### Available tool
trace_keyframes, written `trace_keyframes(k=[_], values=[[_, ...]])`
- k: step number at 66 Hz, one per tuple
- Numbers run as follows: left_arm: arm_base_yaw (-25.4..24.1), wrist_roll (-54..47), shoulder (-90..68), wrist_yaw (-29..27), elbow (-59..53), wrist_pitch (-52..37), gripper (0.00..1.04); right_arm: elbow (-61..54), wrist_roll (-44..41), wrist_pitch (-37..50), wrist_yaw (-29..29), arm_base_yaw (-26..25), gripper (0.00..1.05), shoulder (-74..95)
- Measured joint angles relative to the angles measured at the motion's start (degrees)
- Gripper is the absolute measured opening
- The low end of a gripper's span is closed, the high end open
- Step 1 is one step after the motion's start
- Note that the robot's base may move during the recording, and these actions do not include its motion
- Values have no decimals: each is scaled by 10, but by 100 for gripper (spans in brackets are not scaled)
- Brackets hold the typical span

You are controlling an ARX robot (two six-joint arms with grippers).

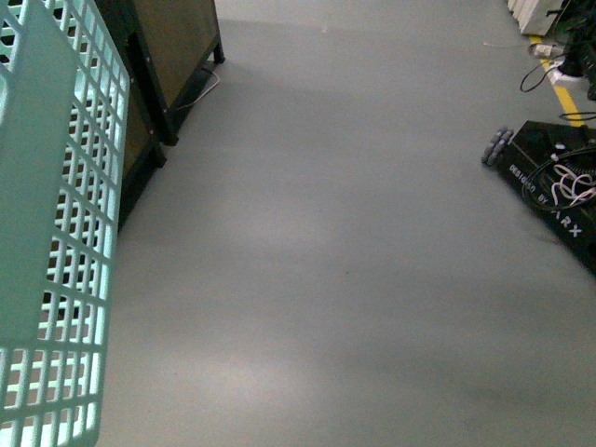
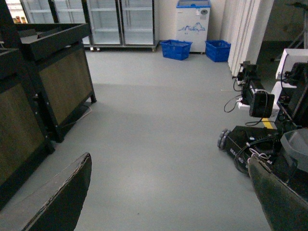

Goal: Pick mango and avocado into basket

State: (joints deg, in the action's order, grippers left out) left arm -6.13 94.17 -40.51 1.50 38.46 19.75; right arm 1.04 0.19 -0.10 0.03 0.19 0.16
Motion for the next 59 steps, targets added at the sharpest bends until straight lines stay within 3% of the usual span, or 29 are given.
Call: trace_keyframes(k=[59], values=[[0,0,1,0,2,0,15,0,0,0,2,0,96,0]])
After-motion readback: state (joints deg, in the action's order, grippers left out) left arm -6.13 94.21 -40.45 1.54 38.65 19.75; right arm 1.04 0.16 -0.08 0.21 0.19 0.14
